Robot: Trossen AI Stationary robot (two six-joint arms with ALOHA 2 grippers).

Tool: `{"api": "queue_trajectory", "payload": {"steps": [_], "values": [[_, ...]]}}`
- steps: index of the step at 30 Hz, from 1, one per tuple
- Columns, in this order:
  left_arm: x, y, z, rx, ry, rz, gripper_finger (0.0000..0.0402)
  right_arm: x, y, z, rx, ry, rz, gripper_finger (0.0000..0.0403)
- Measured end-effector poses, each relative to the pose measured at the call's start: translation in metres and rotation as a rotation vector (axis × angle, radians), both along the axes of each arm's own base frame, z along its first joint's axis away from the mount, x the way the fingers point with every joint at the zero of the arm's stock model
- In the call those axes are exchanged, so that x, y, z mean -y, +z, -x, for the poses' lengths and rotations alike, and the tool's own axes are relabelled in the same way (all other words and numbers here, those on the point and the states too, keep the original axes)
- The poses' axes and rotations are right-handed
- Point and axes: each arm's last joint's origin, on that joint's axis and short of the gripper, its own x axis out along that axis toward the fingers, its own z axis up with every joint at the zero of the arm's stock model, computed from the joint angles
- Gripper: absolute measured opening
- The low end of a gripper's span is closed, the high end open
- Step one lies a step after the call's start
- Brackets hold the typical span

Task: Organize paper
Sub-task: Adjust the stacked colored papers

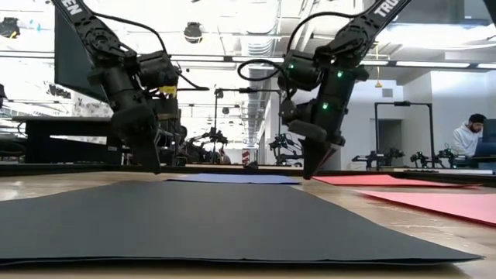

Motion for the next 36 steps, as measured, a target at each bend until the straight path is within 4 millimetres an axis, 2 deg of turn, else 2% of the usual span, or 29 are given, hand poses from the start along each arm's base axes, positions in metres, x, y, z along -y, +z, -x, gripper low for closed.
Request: {"api": "queue_trajectory", "payload": {"steps": [3, 11, 27, 36], "values": [[-0.002, -0.007, -0.002, -0.019, 0.004, 0.010, 0.0000, 0.003, -0.007, -0.001, -0.018, -0.007, -0.005, 0.0000], [-0.006, -0.025, -0.012, -0.013, -0.001, 0.048, 0.0000, 0.000, -0.006, -0.003, -0.004, 0.005, -0.006, 0.0000], [-0.006, -0.026, -0.013, 0.005, 0.011, 0.059, 0.0000, 0.001, -0.007, -0.007, 0.036, 0.008, -0.001, 0.0000], [-0.005, -0.014, -0.010, 0.033, 0.020, 0.033, 0.0000, 0.000, -0.007, -0.007, 0.038, 0.003, -0.003, 0.0000]]}}
